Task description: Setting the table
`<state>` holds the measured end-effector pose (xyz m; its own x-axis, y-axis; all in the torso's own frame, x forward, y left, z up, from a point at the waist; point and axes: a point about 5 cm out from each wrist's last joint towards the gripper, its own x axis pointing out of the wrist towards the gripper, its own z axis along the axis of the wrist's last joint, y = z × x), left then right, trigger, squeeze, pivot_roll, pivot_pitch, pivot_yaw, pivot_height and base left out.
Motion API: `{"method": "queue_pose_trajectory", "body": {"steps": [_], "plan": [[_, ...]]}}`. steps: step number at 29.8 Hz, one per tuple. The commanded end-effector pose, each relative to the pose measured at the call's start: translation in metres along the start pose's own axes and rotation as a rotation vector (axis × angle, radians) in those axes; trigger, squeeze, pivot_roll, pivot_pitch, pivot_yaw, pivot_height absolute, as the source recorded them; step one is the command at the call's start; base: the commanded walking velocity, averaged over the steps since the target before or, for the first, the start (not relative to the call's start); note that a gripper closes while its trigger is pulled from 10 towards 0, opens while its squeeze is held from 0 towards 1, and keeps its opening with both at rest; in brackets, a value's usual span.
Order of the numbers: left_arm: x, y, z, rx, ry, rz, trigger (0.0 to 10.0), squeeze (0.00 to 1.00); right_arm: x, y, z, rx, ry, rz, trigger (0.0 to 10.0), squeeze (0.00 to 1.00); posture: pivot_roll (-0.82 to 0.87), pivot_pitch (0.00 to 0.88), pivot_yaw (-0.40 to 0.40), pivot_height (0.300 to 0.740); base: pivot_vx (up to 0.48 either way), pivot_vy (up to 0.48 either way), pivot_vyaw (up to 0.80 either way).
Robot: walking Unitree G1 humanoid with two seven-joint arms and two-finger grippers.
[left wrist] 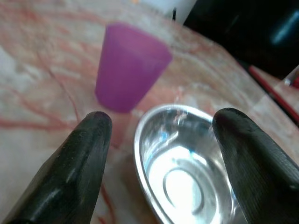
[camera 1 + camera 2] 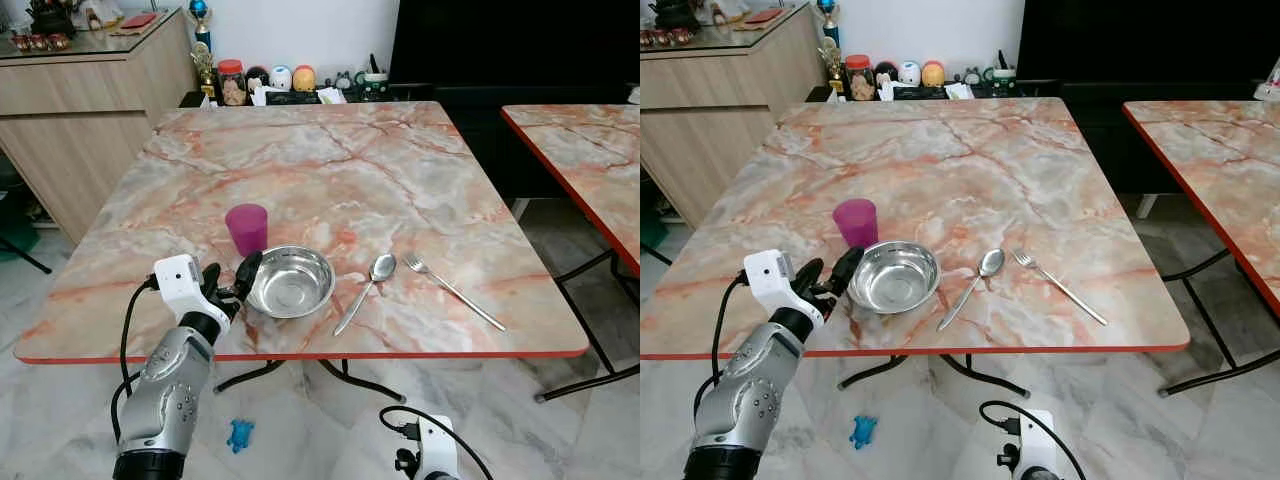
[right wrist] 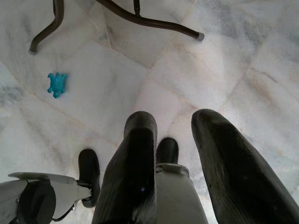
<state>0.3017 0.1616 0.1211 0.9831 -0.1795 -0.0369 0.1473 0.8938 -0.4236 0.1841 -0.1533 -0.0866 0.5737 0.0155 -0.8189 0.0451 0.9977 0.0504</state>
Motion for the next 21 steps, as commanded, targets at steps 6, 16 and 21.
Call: {"method": "queue_pose_trajectory", "body": {"steps": [6, 16, 21], "plan": [[0.0029, -0.0044, 0.0008, 0.124, 0.048, -0.004, 10.0, 0.0, 0.0004, 0.0009, 0.0019, 0.007, -0.005, -0.006, 10.0, 0.0, 0.1, 0.0, 0.006, 0.74, 0.0, 0.0, 0.0], [0.0039, 0.0, -0.0022, 0.193, 0.07, 0.034, 10.0, 0.0, 0.0004, 0.0015, 0.0017, 0.006, -0.004, -0.003, 10.0, 0.0, 0.11, 0.0, 0.006, 0.74, 0.0, 0.0, 0.0], [0.0065, 0.0, -0.0035, 0.215, 0.075, 0.04, 10.0, 0.0, 0.0004, 0.0015, 0.0018, 0.006, -0.004, -0.003, 10.0, 0.0, 0.1, 0.0, 0.006, 0.74, 0.0, 0.0, 0.0]]}}
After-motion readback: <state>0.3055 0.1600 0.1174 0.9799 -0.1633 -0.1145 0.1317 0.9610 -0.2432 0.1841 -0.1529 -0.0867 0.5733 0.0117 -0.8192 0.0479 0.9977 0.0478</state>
